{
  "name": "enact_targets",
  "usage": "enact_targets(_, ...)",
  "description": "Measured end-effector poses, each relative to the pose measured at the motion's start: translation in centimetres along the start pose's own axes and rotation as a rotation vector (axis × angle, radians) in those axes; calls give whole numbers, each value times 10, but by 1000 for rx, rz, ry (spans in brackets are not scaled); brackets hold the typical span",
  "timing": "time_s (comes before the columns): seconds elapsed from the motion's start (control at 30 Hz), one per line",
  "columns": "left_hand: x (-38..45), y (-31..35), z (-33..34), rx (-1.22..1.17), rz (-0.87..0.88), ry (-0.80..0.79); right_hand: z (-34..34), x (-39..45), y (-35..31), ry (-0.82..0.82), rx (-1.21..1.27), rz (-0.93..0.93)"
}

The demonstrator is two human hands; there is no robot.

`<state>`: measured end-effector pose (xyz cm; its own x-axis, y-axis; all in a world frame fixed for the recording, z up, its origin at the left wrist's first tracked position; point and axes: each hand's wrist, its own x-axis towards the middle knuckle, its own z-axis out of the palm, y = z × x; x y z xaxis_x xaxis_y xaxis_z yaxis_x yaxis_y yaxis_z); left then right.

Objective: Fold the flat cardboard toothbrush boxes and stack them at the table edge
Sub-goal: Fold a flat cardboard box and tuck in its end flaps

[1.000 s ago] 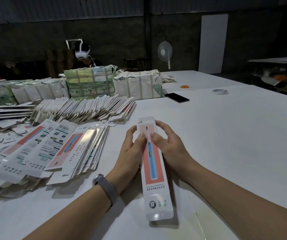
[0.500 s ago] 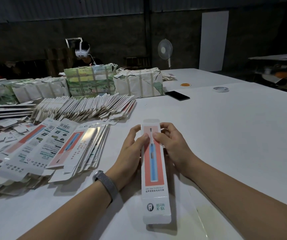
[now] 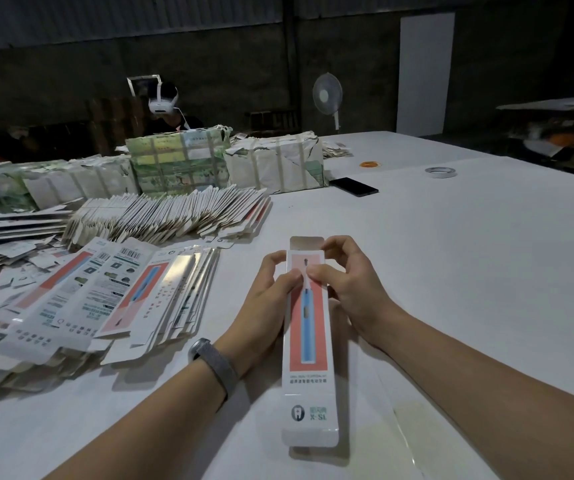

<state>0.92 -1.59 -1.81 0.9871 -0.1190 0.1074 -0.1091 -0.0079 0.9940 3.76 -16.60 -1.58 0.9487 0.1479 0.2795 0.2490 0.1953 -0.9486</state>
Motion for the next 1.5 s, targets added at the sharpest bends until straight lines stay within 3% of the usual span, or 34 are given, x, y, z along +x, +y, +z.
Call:
enact_targets(0.73,-3,6,0,-61,37,-50,-3,2,0,-41,-101,-1)
enact_targets(1.1,-2,1,-1,137,41,-100,-4,8,-2,55,-116,83)
enact_targets(1.5,-1,-1,-2,179,56,-134,-5,9,-2,91,-229,75)
